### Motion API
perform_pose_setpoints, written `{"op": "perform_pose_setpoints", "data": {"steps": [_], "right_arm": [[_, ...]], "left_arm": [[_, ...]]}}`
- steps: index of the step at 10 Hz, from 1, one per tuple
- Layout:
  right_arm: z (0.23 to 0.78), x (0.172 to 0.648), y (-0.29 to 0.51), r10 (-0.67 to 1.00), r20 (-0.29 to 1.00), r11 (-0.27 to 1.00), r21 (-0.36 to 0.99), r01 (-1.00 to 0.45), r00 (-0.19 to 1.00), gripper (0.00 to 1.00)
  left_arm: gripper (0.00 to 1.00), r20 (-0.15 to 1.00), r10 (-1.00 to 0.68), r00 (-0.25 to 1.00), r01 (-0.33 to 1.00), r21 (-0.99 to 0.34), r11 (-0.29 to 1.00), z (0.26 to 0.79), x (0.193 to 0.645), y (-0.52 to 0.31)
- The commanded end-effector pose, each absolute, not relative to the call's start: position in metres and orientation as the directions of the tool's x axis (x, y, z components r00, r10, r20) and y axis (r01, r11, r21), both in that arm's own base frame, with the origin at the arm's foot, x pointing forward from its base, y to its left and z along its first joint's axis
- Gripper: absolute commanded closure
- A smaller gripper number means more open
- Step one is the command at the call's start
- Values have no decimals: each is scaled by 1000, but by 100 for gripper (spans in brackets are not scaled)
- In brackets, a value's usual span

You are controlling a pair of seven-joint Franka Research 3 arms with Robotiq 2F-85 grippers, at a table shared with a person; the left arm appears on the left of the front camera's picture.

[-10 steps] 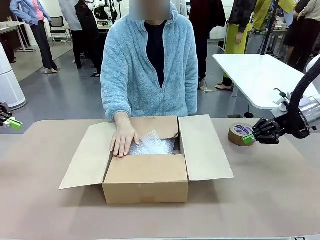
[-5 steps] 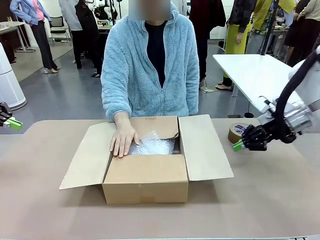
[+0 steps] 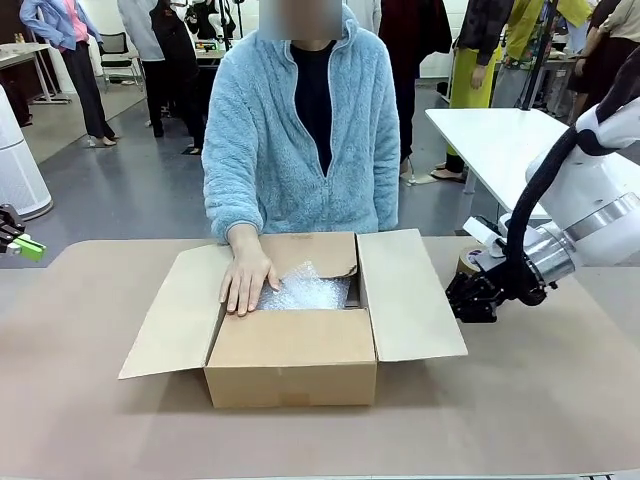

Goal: Wrap the clocks to prevent damage.
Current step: Push the right (or left) flap of the Package Box to close it.

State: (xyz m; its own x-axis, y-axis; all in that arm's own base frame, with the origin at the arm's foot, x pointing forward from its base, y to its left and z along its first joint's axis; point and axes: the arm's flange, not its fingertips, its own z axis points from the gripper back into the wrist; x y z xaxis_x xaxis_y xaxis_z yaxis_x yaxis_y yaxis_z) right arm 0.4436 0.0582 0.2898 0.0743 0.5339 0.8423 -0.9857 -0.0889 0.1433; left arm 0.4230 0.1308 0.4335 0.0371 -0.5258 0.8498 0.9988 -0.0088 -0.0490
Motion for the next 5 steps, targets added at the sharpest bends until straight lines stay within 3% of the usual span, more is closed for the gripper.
{"op": "perform_pose_setpoints", "data": {"steps": [1,5], "right_arm": [[291,446,60,384,923,-134,92,-987,34,99],[289,447,73,201,979,-104,60,-993,38,99]], "left_arm": [[100,862,-506,37,999,-44,-1,434,422,131],[100,862,-506,37,999,-44,-1,434,422,131]]}}
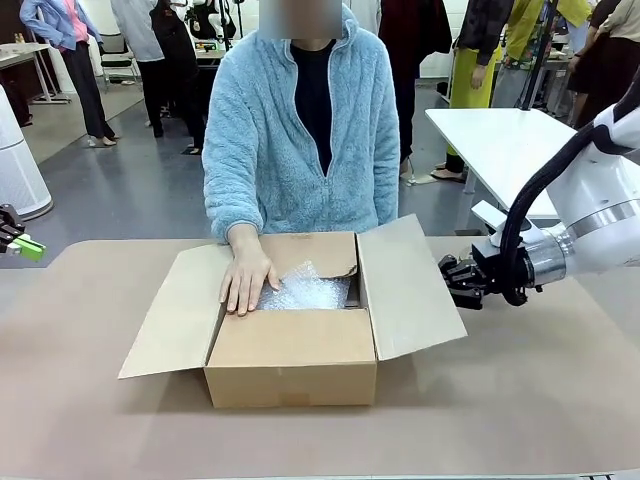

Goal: Wrap the clocks to prevent damage.
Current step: Push the right (or left) flap of the Package Box to close it.

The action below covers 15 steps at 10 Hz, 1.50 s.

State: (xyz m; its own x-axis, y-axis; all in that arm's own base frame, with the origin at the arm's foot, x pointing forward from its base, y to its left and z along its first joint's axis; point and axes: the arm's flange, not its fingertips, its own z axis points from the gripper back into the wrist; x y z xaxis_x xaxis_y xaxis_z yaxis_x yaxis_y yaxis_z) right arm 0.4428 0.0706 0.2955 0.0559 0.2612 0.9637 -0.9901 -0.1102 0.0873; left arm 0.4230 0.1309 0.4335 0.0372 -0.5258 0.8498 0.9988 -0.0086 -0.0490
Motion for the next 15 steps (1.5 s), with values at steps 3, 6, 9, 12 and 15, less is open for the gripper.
{"op": "perform_pose_setpoints", "data": {"steps": [3,6,9,12,15], "right_arm": [[283,454,95,116,993,-108,22,-994,9,99],[282,459,111,66,997,-44,-23,-999,-26,99],[285,464,128,23,1000,34,2,-999,3,99],[277,470,150,46,998,5,32,-999,32,99],[272,469,172,86,996,-35,35,-999,32,99]], "left_arm": [[100,862,-506,37,999,-44,-1,434,422,131],[100,862,-506,37,999,-44,-1,434,422,131],[100,862,-506,37,999,-44,-1,434,422,131],[100,862,-506,37,999,-44,-1,434,422,131],[100,862,-506,37,999,-44,-1,434,422,131]]}}
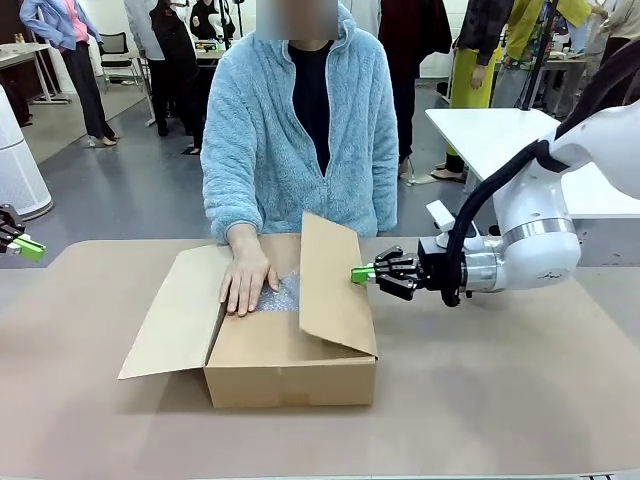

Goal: Wrap the clocks to prevent damage.
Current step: Push the right (or left) flap of the Package Box to close it.

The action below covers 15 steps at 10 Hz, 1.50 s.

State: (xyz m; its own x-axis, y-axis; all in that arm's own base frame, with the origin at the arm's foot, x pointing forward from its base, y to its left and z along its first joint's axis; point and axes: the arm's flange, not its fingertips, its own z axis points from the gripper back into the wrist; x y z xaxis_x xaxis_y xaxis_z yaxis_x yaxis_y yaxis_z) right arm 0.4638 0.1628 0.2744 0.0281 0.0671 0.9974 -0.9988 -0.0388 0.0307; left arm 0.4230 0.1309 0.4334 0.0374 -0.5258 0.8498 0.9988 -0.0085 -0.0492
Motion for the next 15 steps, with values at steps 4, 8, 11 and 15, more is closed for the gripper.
{"op": "perform_pose_setpoints", "data": {"steps": [4,8,11,15], "right_arm": [[256,472,172,130,990,-40,66,-997,61,99],[246,474,166,187,979,-36,92,-995,84,99],[261,468,168,100,993,-44,73,-996,68,99],[261,468,168,100,993,-44,73,-996,68,99]], "left_arm": [[100,862,-506,37,999,-44,-1,434,422,131],[100,862,-506,37,999,-44,-1,434,422,131],[100,862,-506,37,999,-44,-1,434,422,131],[100,862,-506,37,999,-44,-1,434,422,131]]}}
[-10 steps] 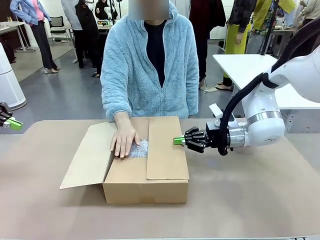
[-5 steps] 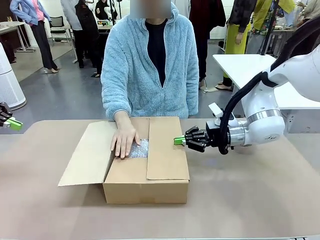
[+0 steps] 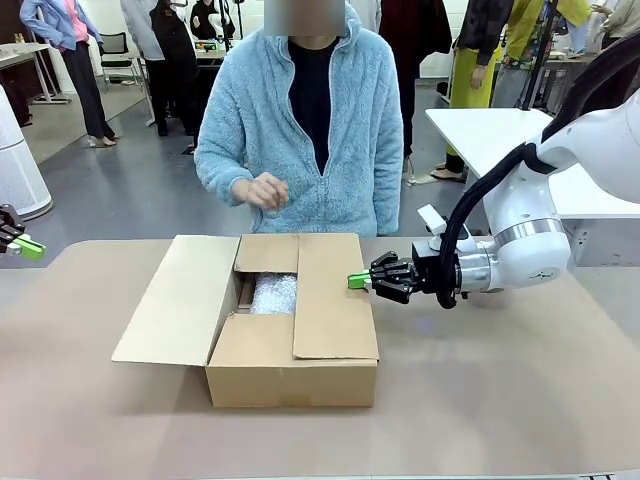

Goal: Wrap the clocks to prevent damage.
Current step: Push the left (or right) flap of the Package Box to close it.

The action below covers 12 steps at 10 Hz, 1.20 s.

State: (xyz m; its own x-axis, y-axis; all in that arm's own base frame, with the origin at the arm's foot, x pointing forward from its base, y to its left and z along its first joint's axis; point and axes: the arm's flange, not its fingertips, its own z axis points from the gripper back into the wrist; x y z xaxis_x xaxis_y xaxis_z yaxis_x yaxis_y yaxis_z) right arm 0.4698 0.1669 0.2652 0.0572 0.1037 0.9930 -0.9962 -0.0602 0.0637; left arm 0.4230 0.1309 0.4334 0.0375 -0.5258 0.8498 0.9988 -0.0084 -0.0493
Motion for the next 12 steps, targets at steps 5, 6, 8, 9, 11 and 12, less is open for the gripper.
{"op": "perform_pose_setpoints", "data": {"steps": [5,6,8,9,11,12], "right_arm": [[261,468,168,100,993,-44,73,-996,68,99],[261,468,168,100,993,-44,73,-996,68,99],[261,468,168,100,993,-44,73,-996,68,99],[261,468,168,100,993,-44,73,-996,68,99],[261,468,168,100,993,-44,73,-996,68,99],[261,468,168,100,993,-44,73,-996,68,99]], "left_arm": [[100,862,-506,37,999,-44,-1,434,422,131],[100,862,-506,37,999,-44,-1,434,422,131],[100,882,-470,27,999,-35,-8,416,424,130],[100,872,-489,28,1000,-23,17,400,428,123],[100,875,-484,14,1000,-10,12,383,436,95],[100,862,-506,-4,1000,3,-3,372,421,75]]}}
